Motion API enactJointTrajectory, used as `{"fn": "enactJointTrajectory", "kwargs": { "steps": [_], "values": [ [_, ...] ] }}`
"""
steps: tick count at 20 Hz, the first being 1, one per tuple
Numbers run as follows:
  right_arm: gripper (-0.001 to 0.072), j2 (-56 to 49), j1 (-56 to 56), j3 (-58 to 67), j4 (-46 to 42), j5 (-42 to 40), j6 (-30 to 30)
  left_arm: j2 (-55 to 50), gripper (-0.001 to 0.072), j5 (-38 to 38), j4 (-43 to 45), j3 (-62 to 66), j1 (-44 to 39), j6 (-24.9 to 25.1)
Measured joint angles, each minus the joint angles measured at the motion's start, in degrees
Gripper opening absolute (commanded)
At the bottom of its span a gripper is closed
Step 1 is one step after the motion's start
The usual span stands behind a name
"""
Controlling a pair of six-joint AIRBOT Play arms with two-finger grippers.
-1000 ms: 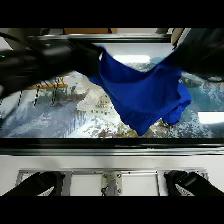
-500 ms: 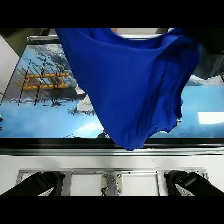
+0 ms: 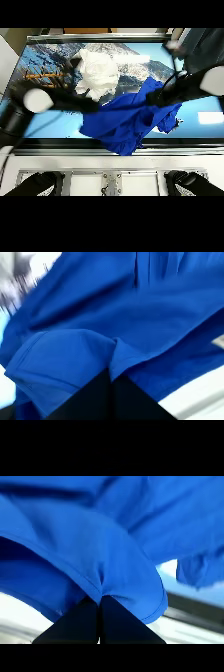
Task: Fold the clothes and pants, and hang the long-sleeved shirts on hangers.
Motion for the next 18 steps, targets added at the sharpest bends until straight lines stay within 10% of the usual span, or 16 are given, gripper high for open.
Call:
{"fn": "enactJointTrajectory", "kwargs": {
  "steps": [6, 7, 9, 18],
  "values": [
    [0.0010, -0.1, 0.1, -5.7, 2.2, 4.3, 0.0, 3.6, 0.0010, 2.5, -4.7, -12.1, -2.6, -0.4],
    [0.0009, -0.1, 0.1, -5.9, 2.8, 4.6, 0.0, 4.3, 0.0092, 2.6, -4.9, -12.7, -2.3, -0.4],
    [0.0010, -0.1, 0.1, -6.3, 3.7, 4.9, 0.0, 5.7, 0.0720, 3.0, -5.4, -13.3, -1.1, -0.3],
    [0.0010, -0.3, 0.1, -6.6, 4.7, 5.4, 0.2, 12.7, 0.0666, 4.7, -8.7, -13.9, 14.2, 4.3]
  ]
}}
